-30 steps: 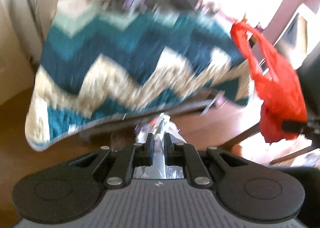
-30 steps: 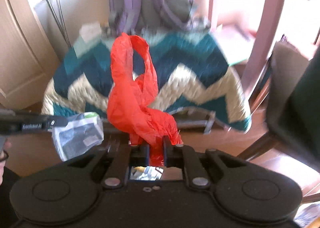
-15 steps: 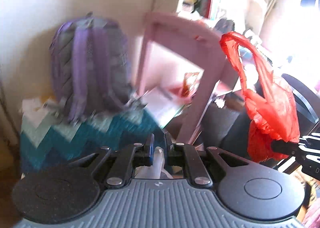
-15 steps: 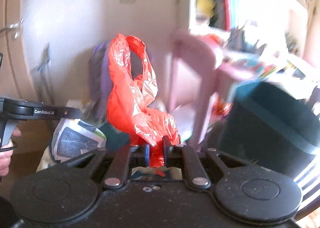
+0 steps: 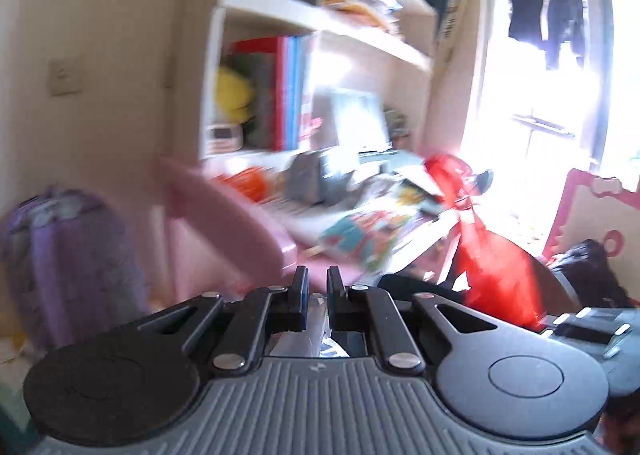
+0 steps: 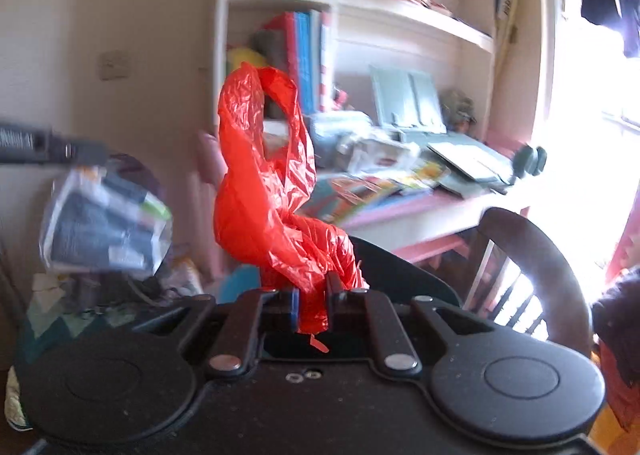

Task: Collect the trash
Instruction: 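Carry the red bag and grey cloth to the green trash bin, then open both grippers over the green bin to drop the trash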

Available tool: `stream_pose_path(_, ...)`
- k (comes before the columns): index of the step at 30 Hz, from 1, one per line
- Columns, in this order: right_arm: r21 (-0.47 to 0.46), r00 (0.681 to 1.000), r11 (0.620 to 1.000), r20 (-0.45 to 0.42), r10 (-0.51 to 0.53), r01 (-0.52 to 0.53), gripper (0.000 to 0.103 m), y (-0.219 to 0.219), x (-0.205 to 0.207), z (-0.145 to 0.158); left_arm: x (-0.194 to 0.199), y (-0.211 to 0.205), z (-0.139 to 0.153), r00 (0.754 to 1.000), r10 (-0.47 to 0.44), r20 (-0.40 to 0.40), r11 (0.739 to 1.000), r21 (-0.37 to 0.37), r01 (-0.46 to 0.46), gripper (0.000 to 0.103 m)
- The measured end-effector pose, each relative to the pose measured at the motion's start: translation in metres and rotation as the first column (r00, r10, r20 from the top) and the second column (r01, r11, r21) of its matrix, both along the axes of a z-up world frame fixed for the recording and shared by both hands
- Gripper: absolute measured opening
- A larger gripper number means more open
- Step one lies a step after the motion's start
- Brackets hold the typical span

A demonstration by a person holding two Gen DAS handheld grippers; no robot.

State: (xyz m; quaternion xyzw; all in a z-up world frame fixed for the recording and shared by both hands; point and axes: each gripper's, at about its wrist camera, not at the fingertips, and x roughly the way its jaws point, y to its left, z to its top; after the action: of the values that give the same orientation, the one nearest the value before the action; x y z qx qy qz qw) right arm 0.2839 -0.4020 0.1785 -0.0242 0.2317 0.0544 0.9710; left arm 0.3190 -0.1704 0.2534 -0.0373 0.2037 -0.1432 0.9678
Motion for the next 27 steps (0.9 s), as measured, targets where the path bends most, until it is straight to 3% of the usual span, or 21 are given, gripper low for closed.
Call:
stream_pose_path(4,-0.004,0.998,0.999,-0.056,-0.037,0.037,0.011,-0.021,0.015,-0.017,0.022,-0.054,-0.001,0.998,-0.059,-0.003,0.998,0.007,0.059,0.009)
stream_pose_path(10,-0.027,0.987,0.998,-0.145,-0.065,0.062,0.012,-0.033,0.034,-0.048,0.057,-0.115,-0.034,0.994,-0.094,-0.061,0.994,0.048,0.097,0.009)
stream_pose_path(15,-0.01,0.976,0.999,-0.21,-0.049,0.047,0.022,-0.037,0.046,-0.064,0.078,-0.127,-0.074,0.983,-0.097,-0.154,0.99,0.091,0.112,0.009)
stream_pose_path(17,-0.01,0.977,0.999,-0.207,-0.055,0.054,0.022,-0.038,0.048,-0.067,0.082,-0.13,-0.084,0.979,-0.098,-0.181,0.987,0.108,0.119,0.009)
stream_pose_path(19,0.0,0.977,0.999,-0.209,-0.052,0.053,0.029,-0.04,0.048,-0.069,0.086,-0.128,-0.094,0.974,-0.093,-0.208,0.987,0.11,0.118,0.009)
stream_pose_path(21,0.007,0.978,0.998,-0.203,-0.053,0.056,0.036,-0.041,0.045,-0.069,0.086,-0.125,-0.1,0.97,-0.088,-0.226,0.987,0.112,0.115,0.009)
stream_pose_path(27,0.018,0.981,0.999,-0.192,-0.034,0.038,0.037,-0.039,0.031,-0.059,0.076,-0.112,-0.103,0.962,-0.099,-0.256,0.987,0.1,0.128,0.009)
